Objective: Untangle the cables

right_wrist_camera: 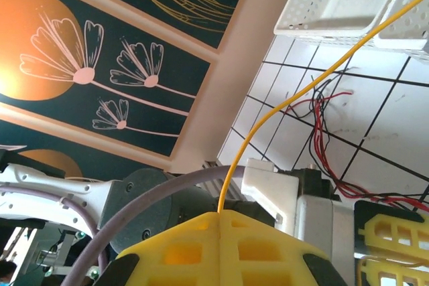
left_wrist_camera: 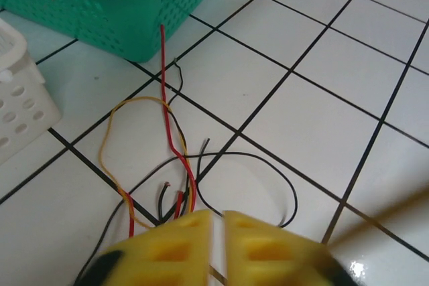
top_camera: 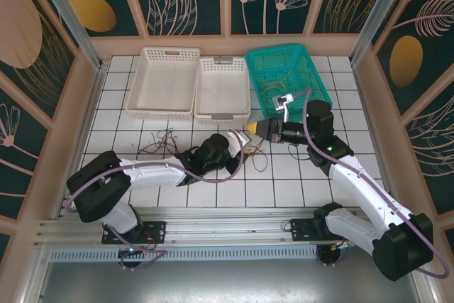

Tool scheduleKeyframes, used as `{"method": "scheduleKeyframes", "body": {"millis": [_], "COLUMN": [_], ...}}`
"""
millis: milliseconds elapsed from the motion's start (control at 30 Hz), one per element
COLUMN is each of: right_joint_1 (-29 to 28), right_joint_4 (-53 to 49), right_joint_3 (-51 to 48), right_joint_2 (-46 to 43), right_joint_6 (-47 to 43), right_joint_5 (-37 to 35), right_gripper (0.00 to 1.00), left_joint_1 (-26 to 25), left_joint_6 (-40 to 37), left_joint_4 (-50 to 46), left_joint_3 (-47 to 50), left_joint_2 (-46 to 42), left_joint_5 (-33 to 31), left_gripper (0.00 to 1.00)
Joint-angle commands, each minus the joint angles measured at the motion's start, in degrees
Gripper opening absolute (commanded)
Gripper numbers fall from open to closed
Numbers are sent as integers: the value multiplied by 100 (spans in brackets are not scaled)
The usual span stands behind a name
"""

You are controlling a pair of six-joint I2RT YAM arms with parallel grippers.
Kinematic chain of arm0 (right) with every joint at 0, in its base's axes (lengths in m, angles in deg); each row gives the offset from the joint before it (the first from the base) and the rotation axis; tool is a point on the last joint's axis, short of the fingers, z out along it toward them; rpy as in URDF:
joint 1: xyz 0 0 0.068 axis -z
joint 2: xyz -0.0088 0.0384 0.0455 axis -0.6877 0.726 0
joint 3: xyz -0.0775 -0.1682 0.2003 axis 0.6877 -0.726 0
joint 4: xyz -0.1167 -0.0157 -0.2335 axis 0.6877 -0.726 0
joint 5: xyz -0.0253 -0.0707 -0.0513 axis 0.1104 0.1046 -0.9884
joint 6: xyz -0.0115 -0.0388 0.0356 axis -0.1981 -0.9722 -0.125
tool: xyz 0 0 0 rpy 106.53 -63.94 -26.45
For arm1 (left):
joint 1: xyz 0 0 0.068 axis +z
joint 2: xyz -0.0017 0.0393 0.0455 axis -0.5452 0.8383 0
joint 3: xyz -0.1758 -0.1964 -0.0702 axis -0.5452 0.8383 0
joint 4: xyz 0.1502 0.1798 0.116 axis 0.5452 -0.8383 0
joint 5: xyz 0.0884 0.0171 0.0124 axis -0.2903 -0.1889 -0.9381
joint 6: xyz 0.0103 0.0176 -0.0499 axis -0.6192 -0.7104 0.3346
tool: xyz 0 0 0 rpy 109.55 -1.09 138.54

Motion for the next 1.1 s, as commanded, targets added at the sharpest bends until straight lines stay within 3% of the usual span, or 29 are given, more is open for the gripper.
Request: {"method": "scheduleKeyframes", "body": {"millis": [0,200,400,500,733,1067], "right_joint_1": [93,379,703,752,620,-798], "right_joint_4": [-337,-587,-1096,-1212,-902,458], "right_joint_3": [117,-24,-148,-279,-950,-1507], "right_joint_2": [-168,-319,-611,-729,-608,301], "right_joint_6": [-303,-538,-932,-1091,-991,-521], "right_joint_5": [-320,-706,-1450,-1624,-1665,-2582], "right_gripper": [0,0,62,69,75,75], "left_joint_1": [-11,-3,10,65,274,275], "left_joint_6": [158,490,910,1159,1688,2157], "left_joint_4": [-6,-130,-586,-1000,-1584,-1973], "left_joint_3": [-18,32,-225,-527,-1319,-2559], "left_joint_2": [-300,-880,-1454,-1619,-2077,-2214], "left_joint_5": [125,157,-102,-567,-1056,-1188], "left_gripper": [0,0,0,0,0,0]}}
